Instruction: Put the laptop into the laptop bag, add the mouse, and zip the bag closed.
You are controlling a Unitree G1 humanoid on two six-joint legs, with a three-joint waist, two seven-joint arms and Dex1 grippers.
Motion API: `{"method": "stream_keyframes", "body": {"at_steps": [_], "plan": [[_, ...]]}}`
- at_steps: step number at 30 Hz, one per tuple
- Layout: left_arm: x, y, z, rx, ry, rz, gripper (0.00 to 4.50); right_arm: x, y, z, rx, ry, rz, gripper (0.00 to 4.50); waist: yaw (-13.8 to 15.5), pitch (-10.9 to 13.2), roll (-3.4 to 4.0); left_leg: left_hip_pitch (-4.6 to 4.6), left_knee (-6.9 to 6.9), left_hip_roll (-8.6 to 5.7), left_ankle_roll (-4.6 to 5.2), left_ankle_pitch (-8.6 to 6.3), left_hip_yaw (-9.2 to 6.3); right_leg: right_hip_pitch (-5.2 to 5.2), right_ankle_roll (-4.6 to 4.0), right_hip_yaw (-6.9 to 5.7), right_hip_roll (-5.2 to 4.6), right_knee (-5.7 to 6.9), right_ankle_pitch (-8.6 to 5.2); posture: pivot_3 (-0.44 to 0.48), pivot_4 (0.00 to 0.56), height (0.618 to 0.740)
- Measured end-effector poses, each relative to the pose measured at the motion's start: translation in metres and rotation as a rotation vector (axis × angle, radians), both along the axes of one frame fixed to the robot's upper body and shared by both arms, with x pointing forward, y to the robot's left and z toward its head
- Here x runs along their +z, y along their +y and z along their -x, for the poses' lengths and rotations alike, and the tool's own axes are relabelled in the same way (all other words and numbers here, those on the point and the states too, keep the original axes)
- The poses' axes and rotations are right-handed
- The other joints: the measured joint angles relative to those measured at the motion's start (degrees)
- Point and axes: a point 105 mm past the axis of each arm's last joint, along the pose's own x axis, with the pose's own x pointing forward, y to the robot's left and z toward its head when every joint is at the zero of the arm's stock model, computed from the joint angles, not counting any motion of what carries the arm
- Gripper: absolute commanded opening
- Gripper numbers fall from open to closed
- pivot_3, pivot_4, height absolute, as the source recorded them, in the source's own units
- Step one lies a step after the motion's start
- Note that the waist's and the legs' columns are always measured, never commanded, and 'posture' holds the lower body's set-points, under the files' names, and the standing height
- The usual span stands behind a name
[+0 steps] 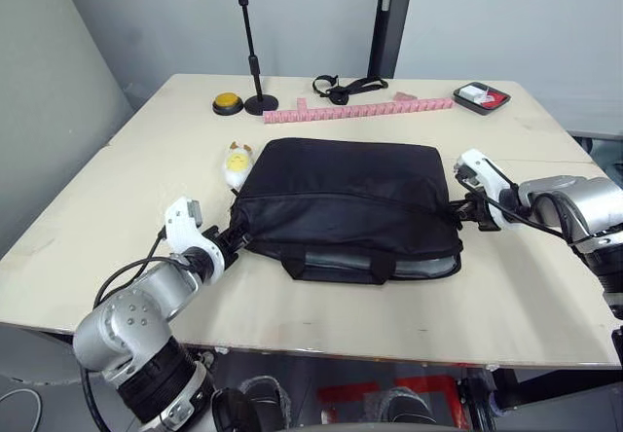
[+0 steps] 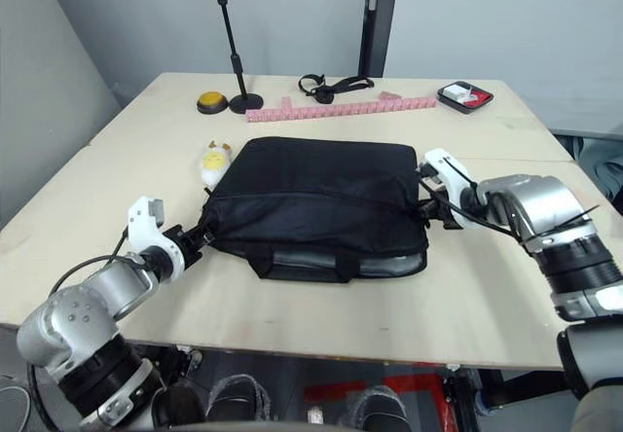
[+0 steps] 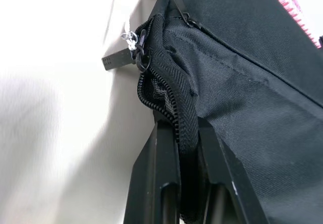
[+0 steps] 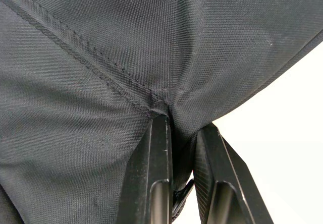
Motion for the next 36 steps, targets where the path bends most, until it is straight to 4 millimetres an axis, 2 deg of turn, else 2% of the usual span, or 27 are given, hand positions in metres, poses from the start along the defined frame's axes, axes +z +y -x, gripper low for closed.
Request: {"method": "stream_keyframes", "body": {"at_steps": [3,8,10,12,19,20,23,27,33,36], "plan": [[-0.003,0.005,0.009,0.005,0.0,0.028,0.0,-0.001,0.003,0.001,0.013,0.004,-0.01,0.41,0.0,0.0,0.0,0.0,0.02,0.0,0.0,0.0,0.01,0.0,0.0,0.01,0.0,0.0,0.0,0.0,0.15,0.739],[0.0,0.006,0.011,0.021,0.0,0.066,0.0,-0.003,0.003,0.002,0.026,0.011,-0.012,0.41,0.3,0.0,0.0,0.01,0.13,-0.01,0.0,-0.01,-0.01,0.05,-0.01,0.02,-0.01,0.03,0.0,0.0,0.15,0.739],[0.001,0.006,0.011,0.02,0.003,0.079,0.0,-0.003,0.002,0.002,0.028,0.009,-0.01,0.95,0.3,0.0,-0.01,0.0,0.14,-0.02,0.0,-0.01,-0.01,0.05,0.0,0.03,-0.01,0.03,0.0,0.0,0.15,0.739],[0.003,0.005,0.011,0.007,0.001,0.101,0.85,-0.004,0.0,0.003,0.025,0.007,-0.006,1.54,0.4,0.0,-0.03,0.0,0.14,-0.02,0.0,-0.01,-0.03,0.05,0.0,0.01,0.0,0.03,0.0,0.0,0.15,0.739],[0.019,0.0,0.019,-0.128,0.0,0.067,3.35,0.002,0.006,0.008,0.073,-0.01,-0.032,4.01,0.4,0.0,-0.03,0.04,0.18,0.02,-0.31,-0.18,-0.05,0.05,0.07,0.02,0.06,0.13,0.0,0.0,0.15,0.739],[0.023,-0.002,0.024,-0.171,-0.006,0.082,3.37,0.002,0.007,0.01,0.088,-0.009,-0.042,4.34,0.4,0.0,-0.05,0.01,0.18,0.03,-0.36,-0.21,-0.05,0.01,0.09,0.02,0.06,0.12,-0.01,0.0,0.15,0.739],[0.023,0.001,0.046,-0.293,0.007,0.125,3.37,0.007,0.004,0.018,0.119,-0.006,-0.05,4.43,0.4,0.0,-0.05,0.01,0.05,0.03,-0.36,-0.21,0.01,-0.04,0.23,0.03,0.06,0.04,-0.07,0.0,0.15,0.739],[0.021,0.014,0.06,-0.389,0.032,0.172,3.37,0.011,0.004,0.024,0.149,-0.002,-0.073,4.43,0.4,-0.1,-0.04,0.08,0.04,0.16,-0.58,-0.26,0.01,-0.12,0.29,0.04,0.18,0.19,-0.08,0.0,0.15,0.739],[0.035,0.043,0.053,-0.466,0.055,0.181,3.37,0.041,0.01,0.042,0.266,-0.087,-0.119,4.43,0.5,-0.1,-0.08,0.35,0.11,0.15,-0.74,-0.35,0.11,0.01,0.35,0.21,0.17,0.39,-0.11,0.0,0.15,0.739],[0.048,0.054,0.031,-0.477,0.017,0.143,3.37,0.043,0.003,0.054,0.275,-0.087,-0.096,4.43,1.1,-0.2,-0.23,0.59,0.12,0.12,-0.74,-0.35,0.12,0.23,0.37,0.22,0.11,0.42,-0.12,0.0,0.15,0.739]]}}
